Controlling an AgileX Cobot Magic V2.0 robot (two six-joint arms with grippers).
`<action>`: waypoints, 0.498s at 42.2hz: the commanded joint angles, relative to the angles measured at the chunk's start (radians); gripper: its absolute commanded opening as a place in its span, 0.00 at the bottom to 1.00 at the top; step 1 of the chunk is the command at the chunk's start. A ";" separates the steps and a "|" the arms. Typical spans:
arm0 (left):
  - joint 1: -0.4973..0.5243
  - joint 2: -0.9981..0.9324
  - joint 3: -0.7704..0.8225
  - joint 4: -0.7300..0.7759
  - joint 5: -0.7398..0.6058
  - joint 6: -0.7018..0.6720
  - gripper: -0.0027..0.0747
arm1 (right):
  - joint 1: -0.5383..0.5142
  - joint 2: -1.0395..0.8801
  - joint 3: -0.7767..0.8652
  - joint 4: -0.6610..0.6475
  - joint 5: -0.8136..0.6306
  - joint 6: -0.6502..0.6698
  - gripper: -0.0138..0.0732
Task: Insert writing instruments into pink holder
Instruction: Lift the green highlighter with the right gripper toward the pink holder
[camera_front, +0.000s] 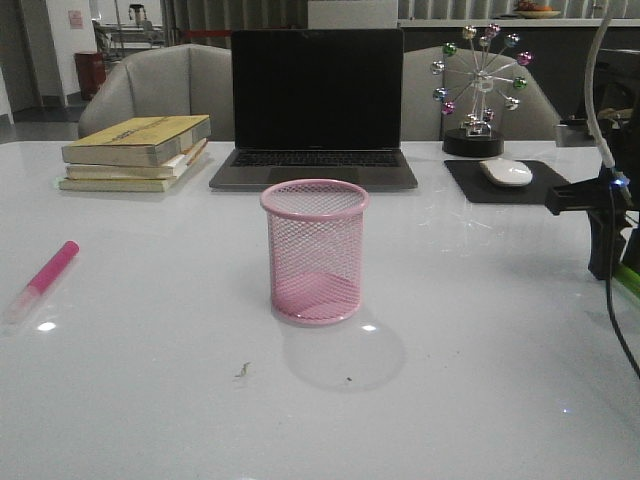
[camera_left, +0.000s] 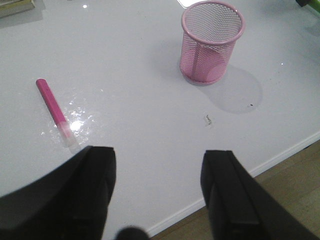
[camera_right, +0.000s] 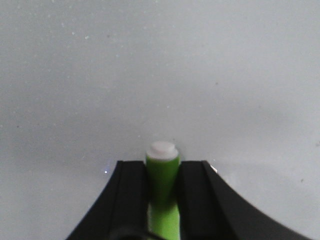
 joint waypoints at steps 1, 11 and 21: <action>-0.008 0.003 -0.027 -0.011 -0.067 0.000 0.58 | -0.003 -0.089 -0.022 -0.004 0.007 -0.003 0.30; -0.008 0.003 -0.027 -0.011 -0.065 0.000 0.55 | 0.071 -0.349 0.169 0.025 -0.248 -0.019 0.30; -0.008 0.003 -0.027 -0.011 -0.065 0.000 0.55 | 0.236 -0.704 0.460 0.052 -0.756 -0.019 0.30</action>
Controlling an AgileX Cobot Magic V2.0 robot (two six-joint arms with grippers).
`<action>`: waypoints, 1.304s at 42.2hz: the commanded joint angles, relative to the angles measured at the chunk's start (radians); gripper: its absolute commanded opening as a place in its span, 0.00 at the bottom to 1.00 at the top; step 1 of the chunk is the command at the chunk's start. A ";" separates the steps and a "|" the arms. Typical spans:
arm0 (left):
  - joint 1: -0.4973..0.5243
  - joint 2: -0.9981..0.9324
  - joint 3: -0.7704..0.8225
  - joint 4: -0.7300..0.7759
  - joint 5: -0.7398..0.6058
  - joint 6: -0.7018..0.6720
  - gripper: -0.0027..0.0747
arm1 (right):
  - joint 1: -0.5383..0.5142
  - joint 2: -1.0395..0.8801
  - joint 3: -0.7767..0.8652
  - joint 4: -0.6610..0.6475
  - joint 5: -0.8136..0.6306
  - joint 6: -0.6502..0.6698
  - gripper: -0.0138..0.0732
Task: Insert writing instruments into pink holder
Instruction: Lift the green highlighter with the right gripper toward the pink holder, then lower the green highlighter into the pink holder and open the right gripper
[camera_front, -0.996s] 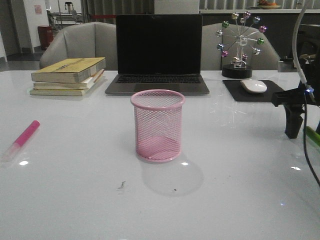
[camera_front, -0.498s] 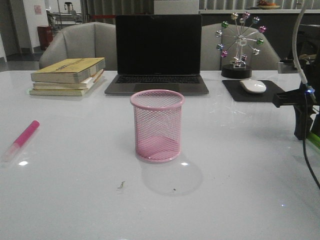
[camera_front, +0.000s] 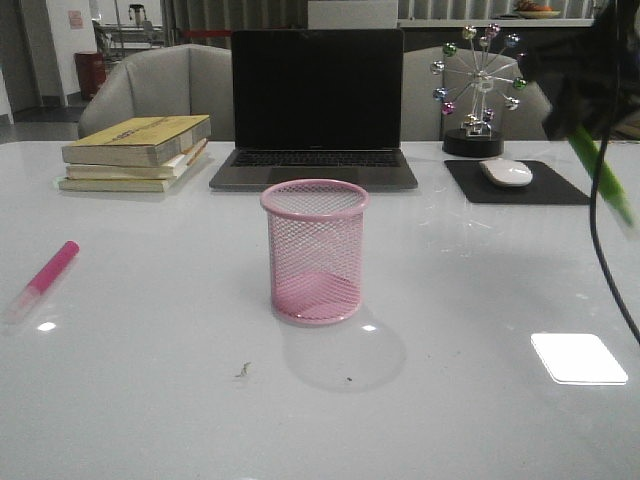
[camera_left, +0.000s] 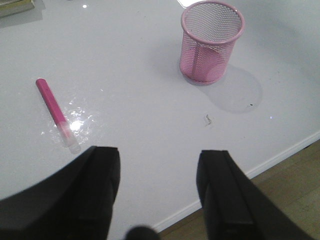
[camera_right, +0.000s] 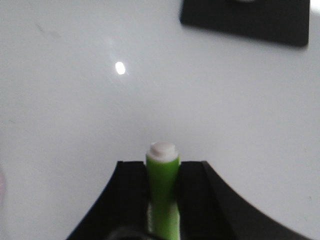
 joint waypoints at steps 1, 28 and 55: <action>-0.008 0.003 -0.027 -0.011 -0.065 0.000 0.55 | 0.071 -0.179 0.088 0.020 -0.303 -0.015 0.30; -0.008 0.005 -0.027 -0.011 -0.066 0.000 0.55 | 0.452 -0.008 0.247 -0.015 -1.225 -0.015 0.30; -0.008 0.005 -0.027 -0.011 -0.066 0.000 0.55 | 0.452 0.272 0.247 -0.080 -1.386 -0.015 0.68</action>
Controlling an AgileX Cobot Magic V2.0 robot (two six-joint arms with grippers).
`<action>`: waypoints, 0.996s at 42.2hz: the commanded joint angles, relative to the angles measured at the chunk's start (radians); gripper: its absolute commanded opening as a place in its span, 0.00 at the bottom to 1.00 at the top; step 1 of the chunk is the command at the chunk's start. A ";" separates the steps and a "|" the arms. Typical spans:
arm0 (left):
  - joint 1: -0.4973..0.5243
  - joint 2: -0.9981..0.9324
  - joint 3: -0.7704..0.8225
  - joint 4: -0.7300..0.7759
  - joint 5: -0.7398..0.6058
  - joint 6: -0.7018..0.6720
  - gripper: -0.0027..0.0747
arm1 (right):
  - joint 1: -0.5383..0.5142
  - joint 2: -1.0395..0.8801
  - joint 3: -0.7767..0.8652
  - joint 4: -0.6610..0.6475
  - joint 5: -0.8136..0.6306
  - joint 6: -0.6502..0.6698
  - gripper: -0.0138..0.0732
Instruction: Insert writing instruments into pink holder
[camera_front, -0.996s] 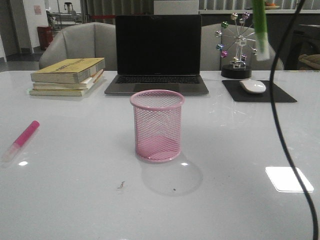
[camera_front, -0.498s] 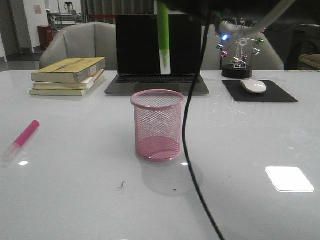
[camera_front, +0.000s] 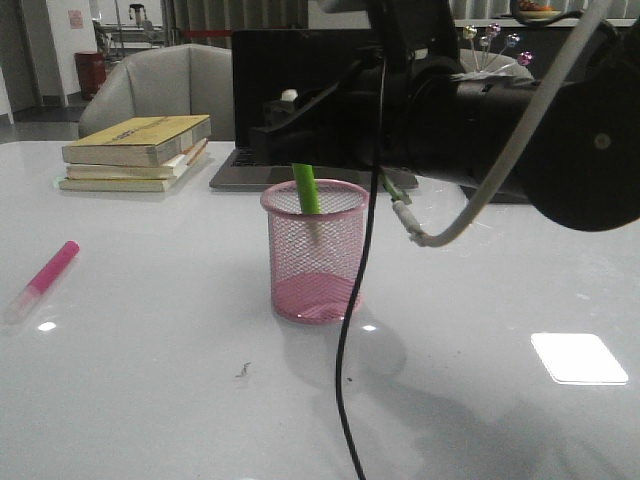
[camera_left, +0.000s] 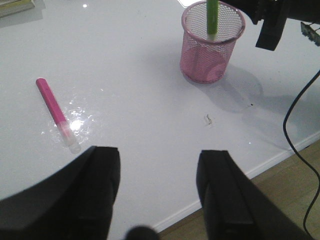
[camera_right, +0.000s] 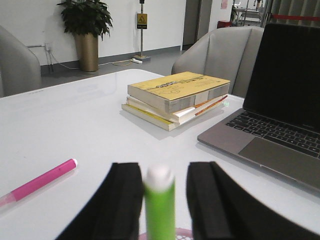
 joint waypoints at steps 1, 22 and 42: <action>-0.008 0.002 -0.027 -0.011 -0.066 0.000 0.55 | 0.001 -0.057 -0.026 0.000 -0.064 -0.007 0.70; -0.008 0.002 -0.027 -0.011 -0.066 0.000 0.55 | 0.001 -0.603 -0.055 0.022 1.060 -0.007 0.71; -0.008 0.002 -0.027 -0.011 -0.066 0.000 0.55 | 0.001 -0.969 0.063 0.022 1.515 -0.007 0.71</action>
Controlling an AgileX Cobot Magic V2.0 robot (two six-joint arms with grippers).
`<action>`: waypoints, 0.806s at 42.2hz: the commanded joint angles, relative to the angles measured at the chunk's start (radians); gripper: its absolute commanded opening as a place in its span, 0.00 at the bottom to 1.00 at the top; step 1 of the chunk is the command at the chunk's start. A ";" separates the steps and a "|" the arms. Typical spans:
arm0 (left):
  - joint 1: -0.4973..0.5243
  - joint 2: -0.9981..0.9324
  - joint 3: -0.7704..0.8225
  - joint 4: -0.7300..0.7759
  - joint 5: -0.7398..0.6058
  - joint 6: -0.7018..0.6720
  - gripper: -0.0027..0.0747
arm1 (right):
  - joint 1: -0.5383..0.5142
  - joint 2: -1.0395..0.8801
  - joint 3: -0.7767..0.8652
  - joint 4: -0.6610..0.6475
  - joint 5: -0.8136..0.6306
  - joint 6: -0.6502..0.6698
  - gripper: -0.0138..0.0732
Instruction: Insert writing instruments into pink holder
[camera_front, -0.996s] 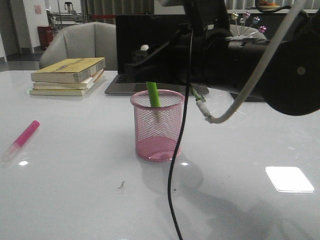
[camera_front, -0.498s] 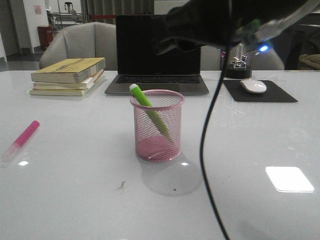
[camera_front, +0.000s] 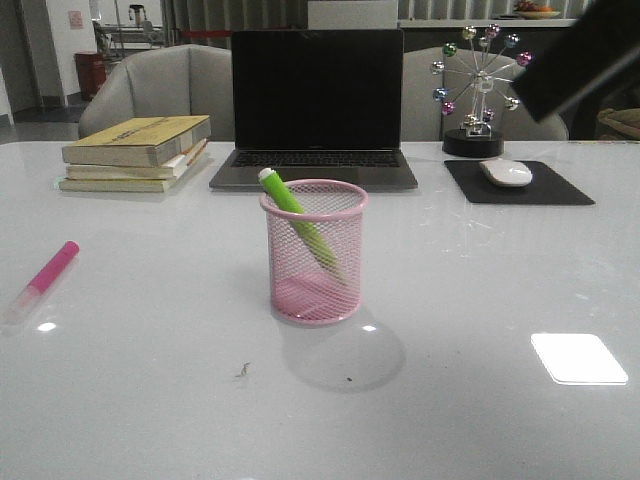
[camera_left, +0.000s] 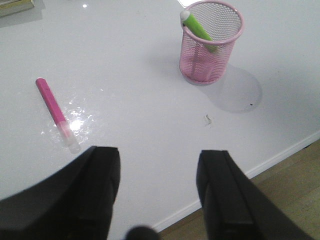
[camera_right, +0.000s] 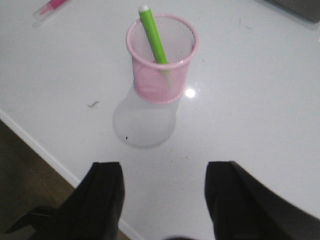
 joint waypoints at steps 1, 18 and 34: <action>-0.008 0.002 -0.025 -0.011 -0.066 0.000 0.55 | 0.001 -0.071 0.012 -0.008 -0.028 -0.007 0.71; 0.139 0.221 -0.101 0.104 0.092 -0.135 0.79 | 0.001 -0.115 0.046 -0.008 -0.018 -0.007 0.71; 0.344 0.673 -0.326 0.086 0.054 -0.135 0.79 | 0.001 -0.115 0.046 -0.008 -0.018 -0.007 0.71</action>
